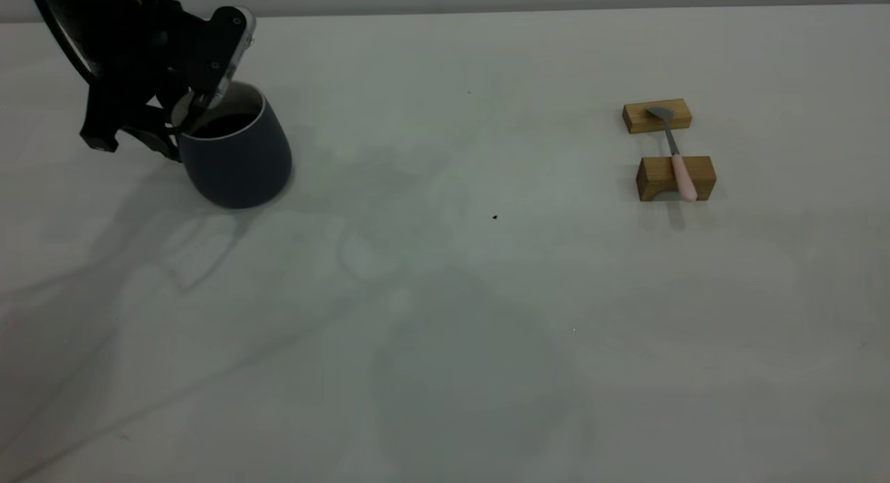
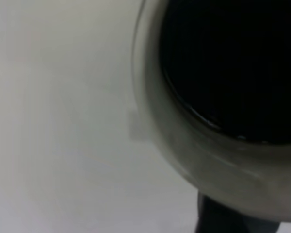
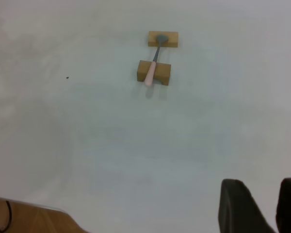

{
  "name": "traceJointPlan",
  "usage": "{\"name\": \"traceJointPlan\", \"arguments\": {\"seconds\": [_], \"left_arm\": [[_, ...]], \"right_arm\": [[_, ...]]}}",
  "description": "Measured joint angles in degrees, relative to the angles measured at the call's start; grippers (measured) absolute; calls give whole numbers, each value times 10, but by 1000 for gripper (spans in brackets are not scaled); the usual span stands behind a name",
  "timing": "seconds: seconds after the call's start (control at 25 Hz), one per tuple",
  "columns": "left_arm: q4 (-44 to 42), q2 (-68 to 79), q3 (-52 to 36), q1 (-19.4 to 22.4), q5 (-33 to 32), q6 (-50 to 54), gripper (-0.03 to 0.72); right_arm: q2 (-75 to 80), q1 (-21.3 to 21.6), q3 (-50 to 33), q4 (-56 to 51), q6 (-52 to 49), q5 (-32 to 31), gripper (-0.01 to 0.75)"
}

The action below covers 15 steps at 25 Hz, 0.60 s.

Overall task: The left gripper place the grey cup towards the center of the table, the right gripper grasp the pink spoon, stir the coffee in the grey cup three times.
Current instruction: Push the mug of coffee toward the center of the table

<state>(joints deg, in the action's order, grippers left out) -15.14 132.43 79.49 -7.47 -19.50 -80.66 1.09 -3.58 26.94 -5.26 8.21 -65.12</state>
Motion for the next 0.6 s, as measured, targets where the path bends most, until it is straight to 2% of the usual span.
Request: {"name": "traceJointPlan", "arguments": {"seconds": [0.2, 0.6], "left_arm": [[-1, 0, 1, -10, 3, 6, 215], [-4, 0, 1, -69, 1, 78, 214]], "right_arm": [[0, 0, 0, 0, 0, 0, 237], [0, 0, 0, 0, 0, 0, 237]]}}
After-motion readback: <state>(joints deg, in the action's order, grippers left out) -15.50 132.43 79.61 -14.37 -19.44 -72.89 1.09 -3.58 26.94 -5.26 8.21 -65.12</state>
